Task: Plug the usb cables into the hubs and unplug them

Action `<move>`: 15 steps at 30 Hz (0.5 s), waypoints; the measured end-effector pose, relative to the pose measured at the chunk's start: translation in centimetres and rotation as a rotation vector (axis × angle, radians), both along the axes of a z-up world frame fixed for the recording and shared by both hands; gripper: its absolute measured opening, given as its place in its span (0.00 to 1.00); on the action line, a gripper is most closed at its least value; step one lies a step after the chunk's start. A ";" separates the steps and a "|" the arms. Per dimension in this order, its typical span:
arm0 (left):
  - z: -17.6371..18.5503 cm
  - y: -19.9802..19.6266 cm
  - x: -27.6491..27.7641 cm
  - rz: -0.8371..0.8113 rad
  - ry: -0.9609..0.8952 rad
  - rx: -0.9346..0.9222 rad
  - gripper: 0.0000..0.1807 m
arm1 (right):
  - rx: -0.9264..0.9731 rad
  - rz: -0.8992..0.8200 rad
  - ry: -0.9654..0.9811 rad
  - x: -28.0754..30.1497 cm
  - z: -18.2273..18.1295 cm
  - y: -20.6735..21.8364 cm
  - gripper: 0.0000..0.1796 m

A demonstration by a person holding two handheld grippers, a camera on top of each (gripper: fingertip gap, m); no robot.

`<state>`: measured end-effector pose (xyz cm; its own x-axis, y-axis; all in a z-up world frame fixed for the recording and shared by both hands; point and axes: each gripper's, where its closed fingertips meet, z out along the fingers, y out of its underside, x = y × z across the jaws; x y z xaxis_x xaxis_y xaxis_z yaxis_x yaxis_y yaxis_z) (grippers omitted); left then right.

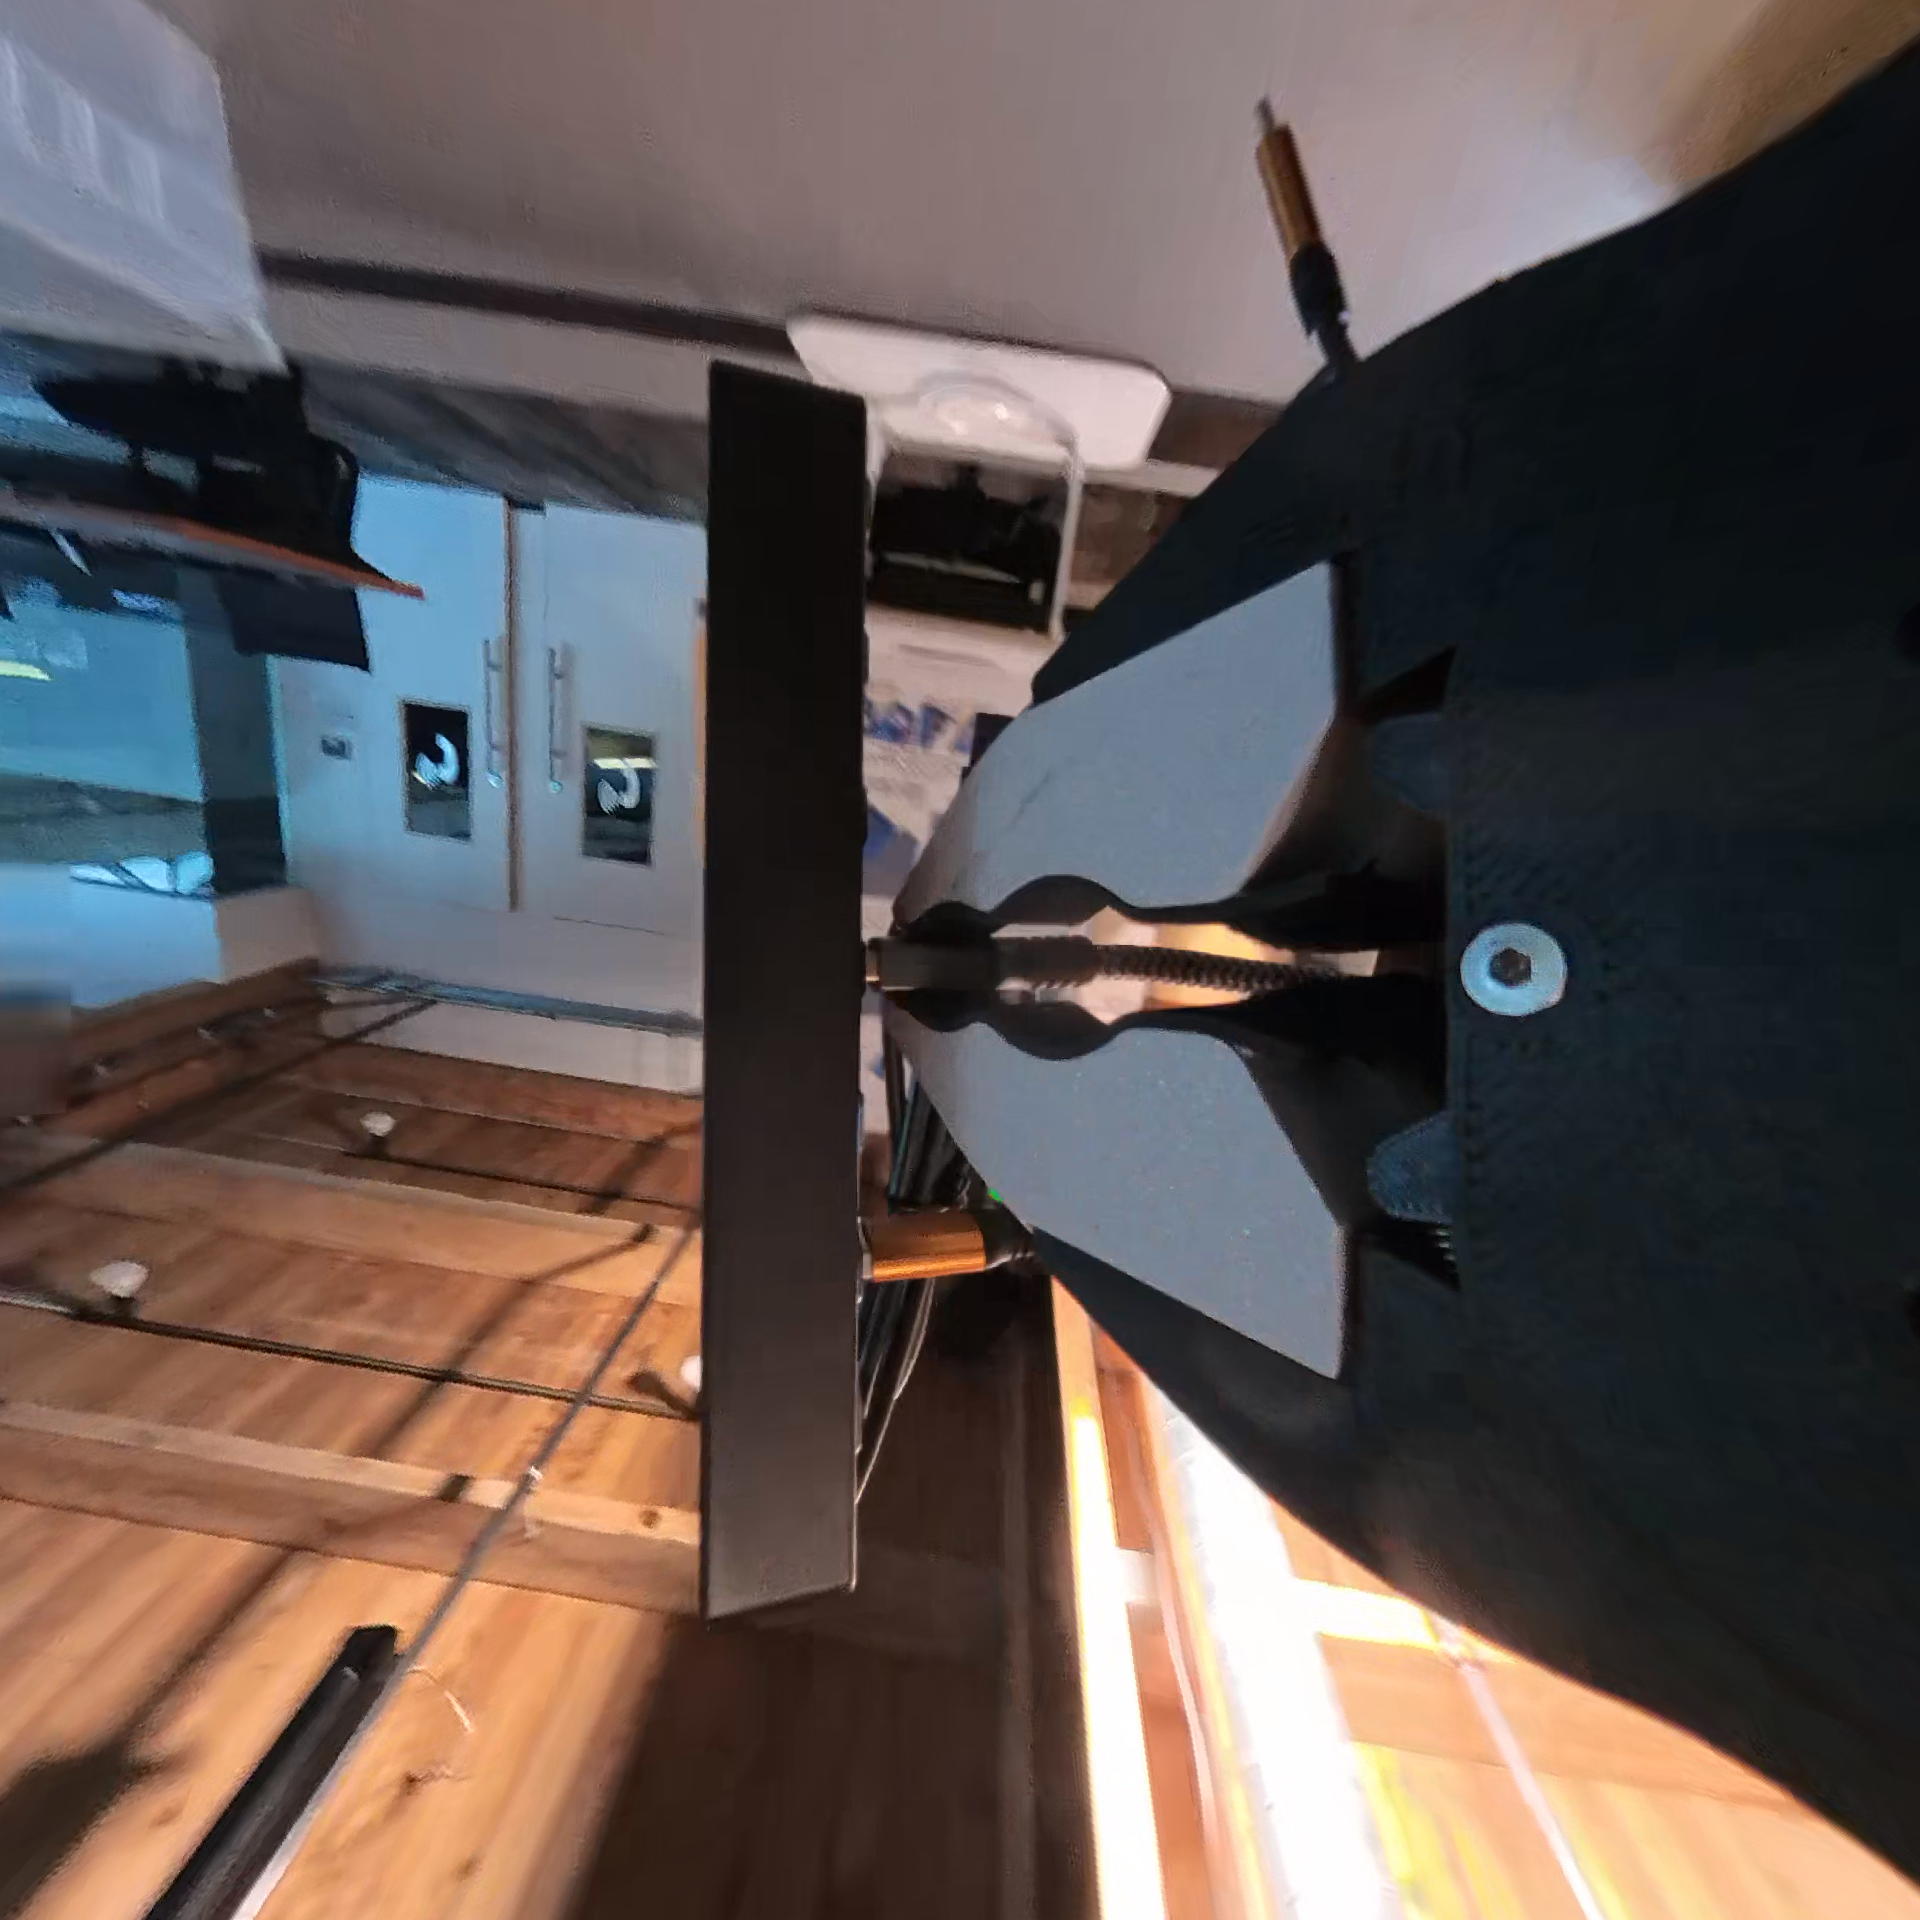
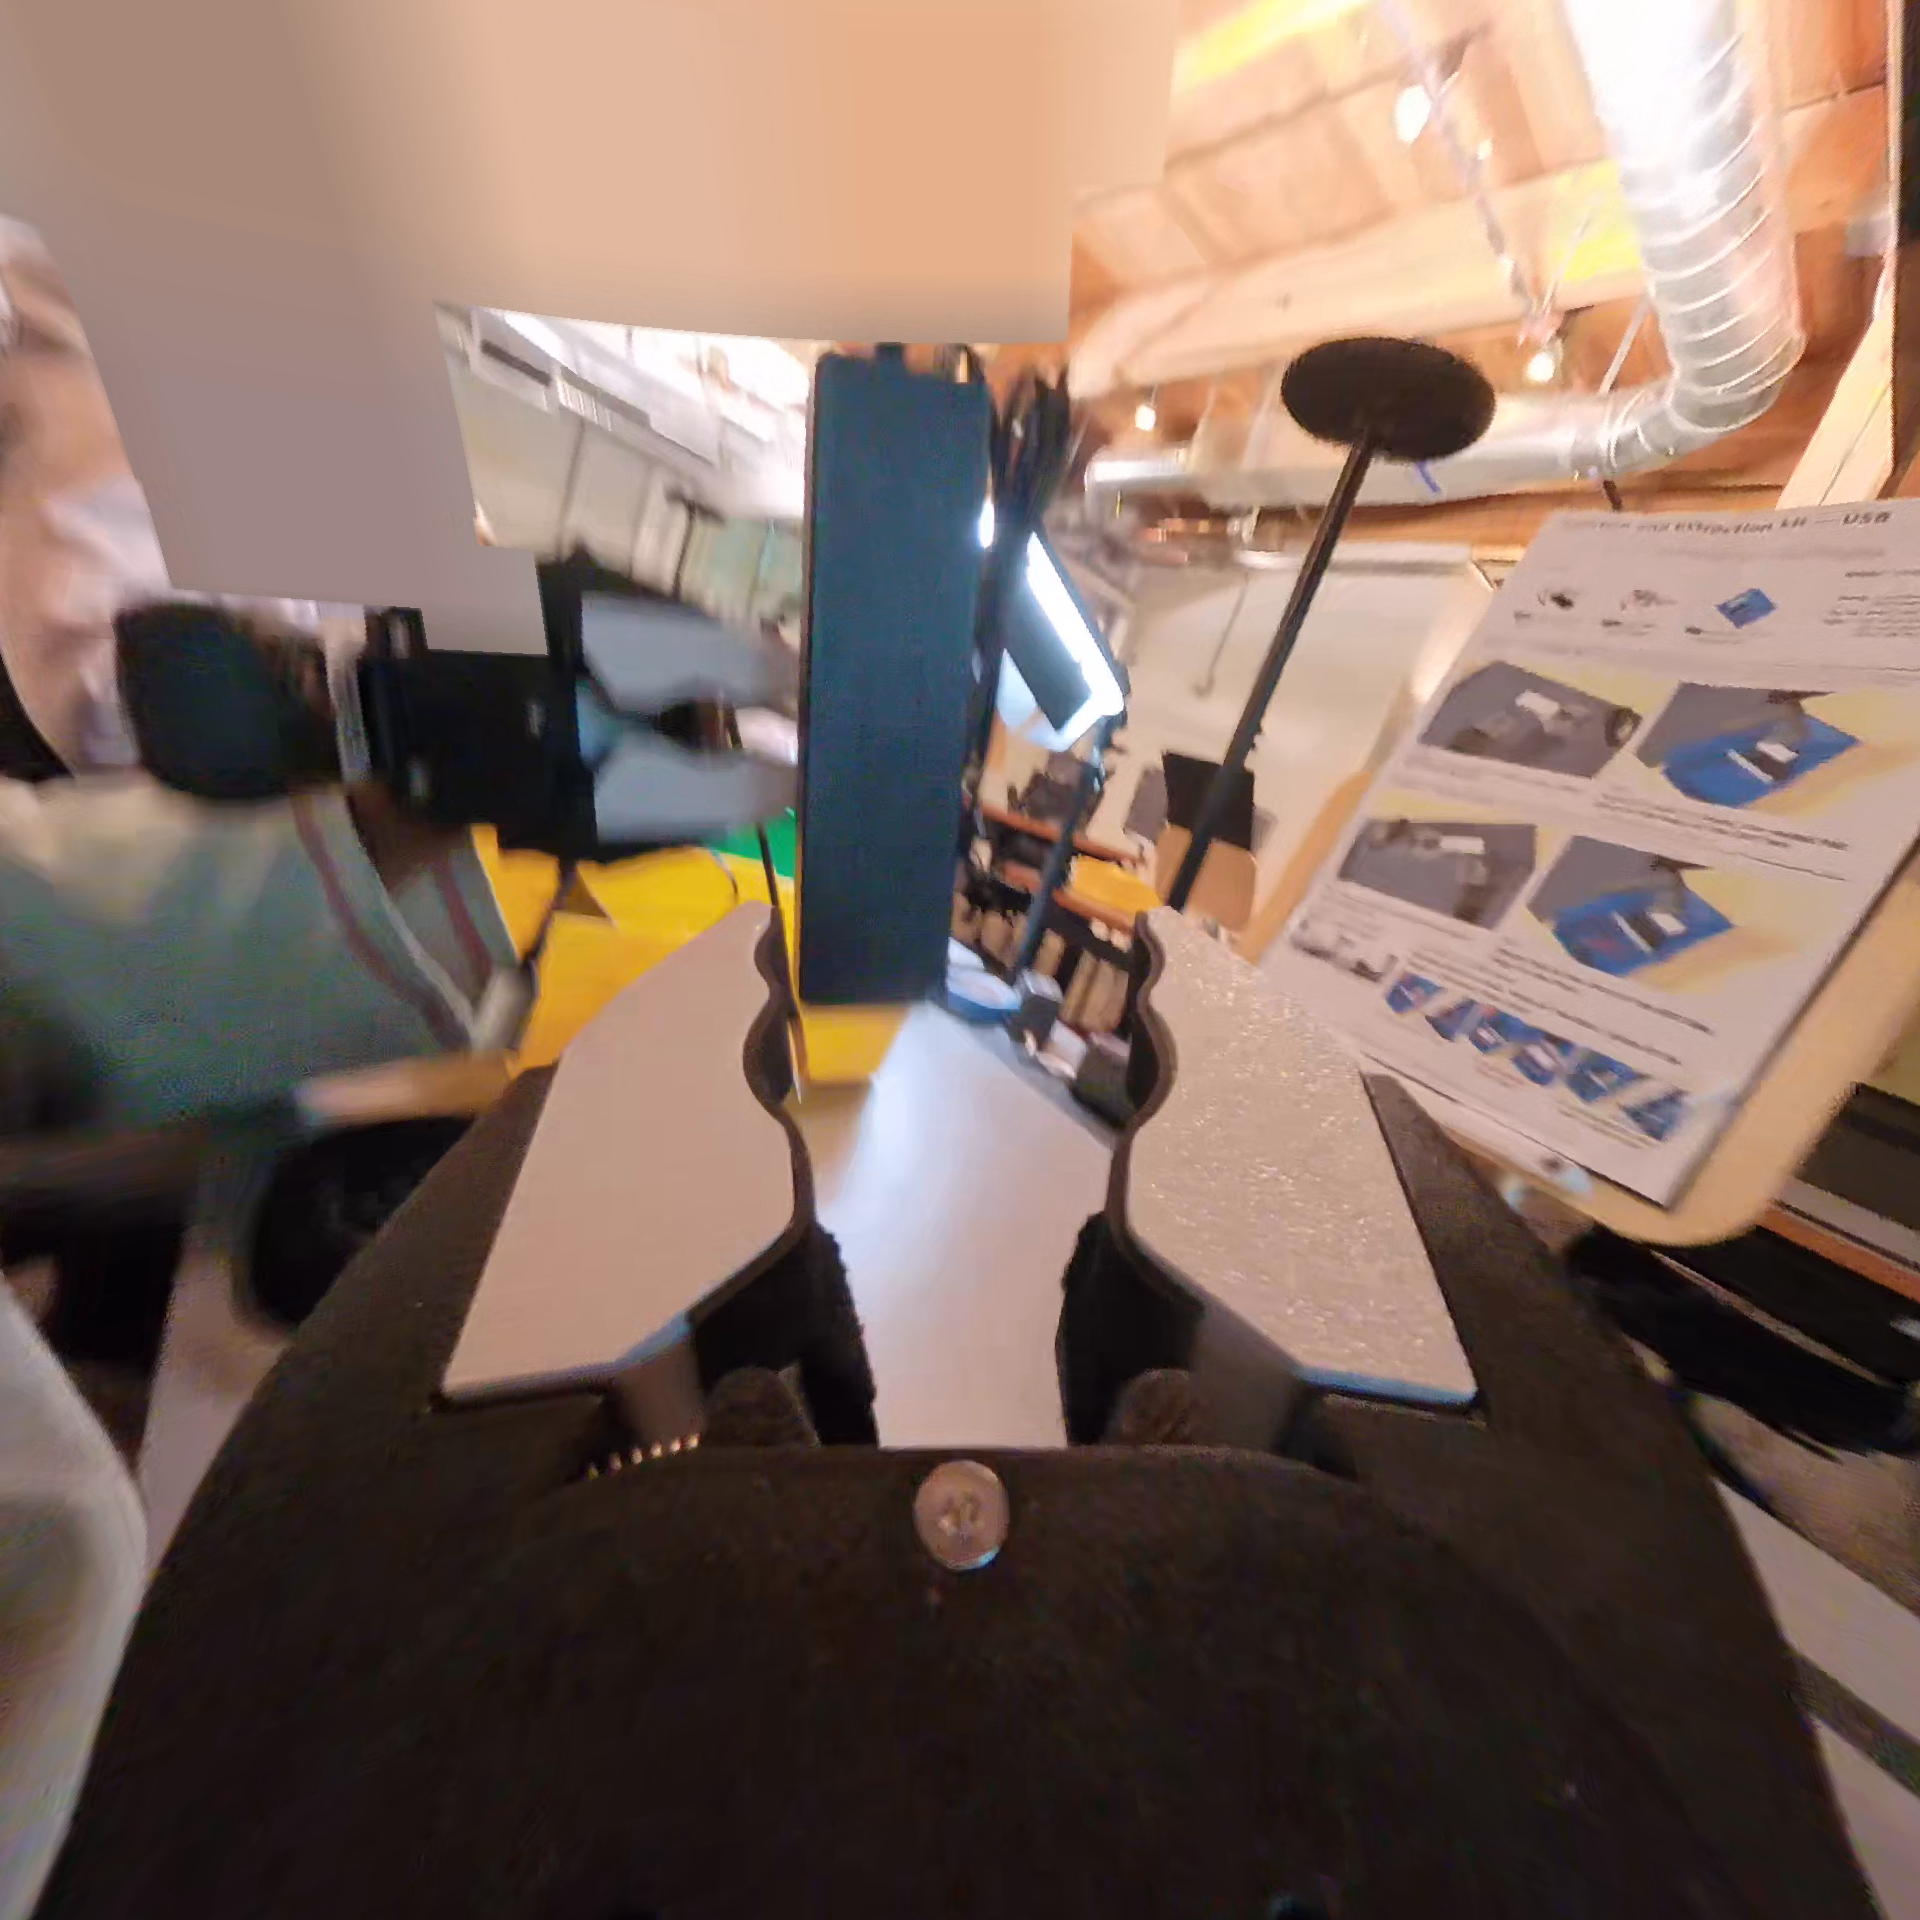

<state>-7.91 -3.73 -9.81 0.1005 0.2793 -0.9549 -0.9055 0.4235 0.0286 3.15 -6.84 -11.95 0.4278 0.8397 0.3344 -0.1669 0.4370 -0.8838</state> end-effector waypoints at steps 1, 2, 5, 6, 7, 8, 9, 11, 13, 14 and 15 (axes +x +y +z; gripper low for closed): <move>-1.1 -0.1 1.4 -0.034 0.012 -0.027 0.05 | -0.020 0.029 0.051 -0.6 0.8 -0.2 0.35; -2.1 -0.2 2.7 -0.070 0.019 -0.053 0.05 | -0.036 0.061 0.074 -1.3 1.4 -0.5 0.36; -4.0 -0.3 5.4 -0.113 0.064 -0.082 0.05 | -0.069 0.089 0.015 -3.3 1.8 -0.3 0.42; -4.5 -0.3 6.0 -0.116 0.083 -0.082 0.05 | -0.072 0.090 -0.021 -4.0 1.8 -0.2 0.42; -4.8 -0.3 6.5 -0.119 0.101 -0.082 0.05 | -0.079 0.091 -0.052 -4.5 1.8 -0.1 0.42; -5.1 -0.4 6.9 -0.125 0.110 -0.086 0.05 | -0.094 0.087 -0.076 -5.0 1.6 0.1 0.41; -5.3 -0.4 7.2 -0.131 0.111 -0.092 0.05 | -0.112 0.068 -0.093 -5.2 1.4 0.5 0.39; -5.7 -0.4 7.6 -0.143 0.104 -0.113 0.05 | -0.128 0.039 -0.126 -5.6 1.0 1.2 0.32; -6.3 -0.1 7.6 -0.137 0.097 -0.145 0.06 | -0.151 0.033 -0.162 -5.8 0.4 1.5 0.32; -6.5 0.0 7.5 -0.136 0.085 -0.163 0.08 | -0.143 0.032 -0.179 -5.9 0.0 1.6 0.32; -6.6 0.1 7.5 -0.132 0.071 -0.181 0.10 | -0.134 0.031 -0.190 -6.1 -0.3 1.6 0.32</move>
<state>-0.45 -3.64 -16.44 0.0557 0.0918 -0.9942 -0.8402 0.5423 0.0030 -2.91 -5.19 -12.28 0.3410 0.8938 0.2912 -0.0032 0.3109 -0.9504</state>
